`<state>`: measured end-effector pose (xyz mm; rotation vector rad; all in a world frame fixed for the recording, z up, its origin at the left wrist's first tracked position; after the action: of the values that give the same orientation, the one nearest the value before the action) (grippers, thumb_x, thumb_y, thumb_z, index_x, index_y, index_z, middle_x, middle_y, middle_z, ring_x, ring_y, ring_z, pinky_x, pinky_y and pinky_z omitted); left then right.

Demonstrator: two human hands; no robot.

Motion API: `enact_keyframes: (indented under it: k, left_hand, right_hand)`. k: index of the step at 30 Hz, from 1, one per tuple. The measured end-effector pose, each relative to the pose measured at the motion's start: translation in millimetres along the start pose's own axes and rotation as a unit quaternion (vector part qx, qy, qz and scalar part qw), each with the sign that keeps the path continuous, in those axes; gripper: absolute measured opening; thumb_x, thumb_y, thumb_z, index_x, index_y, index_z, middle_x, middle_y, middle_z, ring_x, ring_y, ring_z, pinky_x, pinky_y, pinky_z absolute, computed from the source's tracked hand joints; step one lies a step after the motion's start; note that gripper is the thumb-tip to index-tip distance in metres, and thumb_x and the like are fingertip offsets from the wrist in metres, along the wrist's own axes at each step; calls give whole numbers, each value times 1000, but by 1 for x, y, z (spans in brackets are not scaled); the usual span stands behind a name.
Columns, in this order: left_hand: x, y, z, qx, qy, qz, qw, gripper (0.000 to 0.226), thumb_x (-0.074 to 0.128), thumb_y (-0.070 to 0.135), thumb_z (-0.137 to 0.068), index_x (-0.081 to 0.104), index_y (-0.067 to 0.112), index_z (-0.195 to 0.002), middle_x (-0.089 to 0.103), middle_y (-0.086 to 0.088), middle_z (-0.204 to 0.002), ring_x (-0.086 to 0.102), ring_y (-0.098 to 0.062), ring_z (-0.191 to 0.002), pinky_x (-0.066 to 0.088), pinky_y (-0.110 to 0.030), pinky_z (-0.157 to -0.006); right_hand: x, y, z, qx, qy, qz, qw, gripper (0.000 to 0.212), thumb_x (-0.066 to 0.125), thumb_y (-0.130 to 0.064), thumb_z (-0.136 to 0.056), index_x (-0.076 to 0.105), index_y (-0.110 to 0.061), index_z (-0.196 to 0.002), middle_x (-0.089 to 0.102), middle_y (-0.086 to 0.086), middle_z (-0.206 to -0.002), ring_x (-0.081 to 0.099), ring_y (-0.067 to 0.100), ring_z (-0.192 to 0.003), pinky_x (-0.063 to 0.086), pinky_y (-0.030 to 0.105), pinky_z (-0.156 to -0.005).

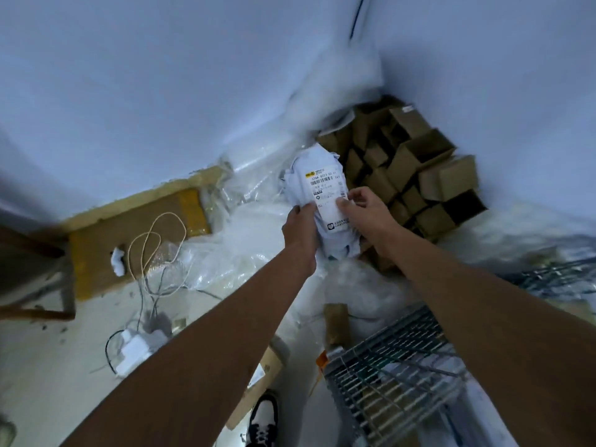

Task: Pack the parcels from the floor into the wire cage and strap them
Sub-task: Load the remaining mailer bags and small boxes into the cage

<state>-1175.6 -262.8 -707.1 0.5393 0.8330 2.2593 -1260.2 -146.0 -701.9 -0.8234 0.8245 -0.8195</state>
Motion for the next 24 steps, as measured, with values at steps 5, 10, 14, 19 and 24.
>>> enact_keyframes:
  k: [5, 10, 14, 19, 24]
  left_hand:
    - [98, 23, 59, 47, -77, -2, 996, 41, 60, 32, -97, 65, 23, -136, 71, -5, -130, 69, -26, -111, 59, -44, -92]
    - [204, 4, 127, 48, -171, -46, 983, 48, 61, 36, -98, 59, 21, -144, 67, -10, -137, 64, -35, -122, 51, -54, -108]
    - [275, -50, 190, 42, -206, -131, 969, 57, 61, 47, -89, 59, 26, -142, 63, -9, -139, 61, -36, -124, 49, -54, -109]
    - [312, -158, 258, 9, -245, -159, 956, 53, 62, 30, -96, 53, 16, -147, 55, -14, -149, 59, -36, -130, 48, -51, -111]
    - [276, -264, 287, -51, -237, -227, 943, 59, 62, 31, -99, 45, 21, -155, 40, -12, -160, 51, -33, -137, 46, -46, -112]
  right_hand:
    - [-112, -48, 45, -18, 66, -23, 997, 26, 68, -37, -96, 59, -18, -111, 70, 3, -110, 71, 16, -94, 59, 27, -67]
    - [-233, -57, 118, -25, 163, -20, 986, 28, 68, -35, -96, 58, -15, -113, 71, 11, -106, 68, 18, -84, 51, 20, -59]
    - [-326, -24, 191, 13, 221, -55, 974, 21, 70, -33, -95, 59, -18, -106, 71, 19, -102, 66, 21, -67, 46, 25, -52]
    - [-383, 70, 269, 83, 286, -74, 952, 17, 73, -35, -92, 58, -29, -87, 73, 7, -91, 63, 16, -66, 44, 19, -51]
    - [-376, 183, 319, 190, 270, -98, 939, 12, 74, -34, -91, 62, -33, -89, 76, 4, -95, 71, 25, -75, 56, 33, -57]
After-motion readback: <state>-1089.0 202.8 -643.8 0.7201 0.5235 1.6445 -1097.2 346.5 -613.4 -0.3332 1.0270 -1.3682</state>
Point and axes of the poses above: each hand's wrist, its own z-axis away from the middle knuckle, its own x-axis out of the palm, y = z × x, the point moved 1 cm from there along -z, towards the middle knuckle
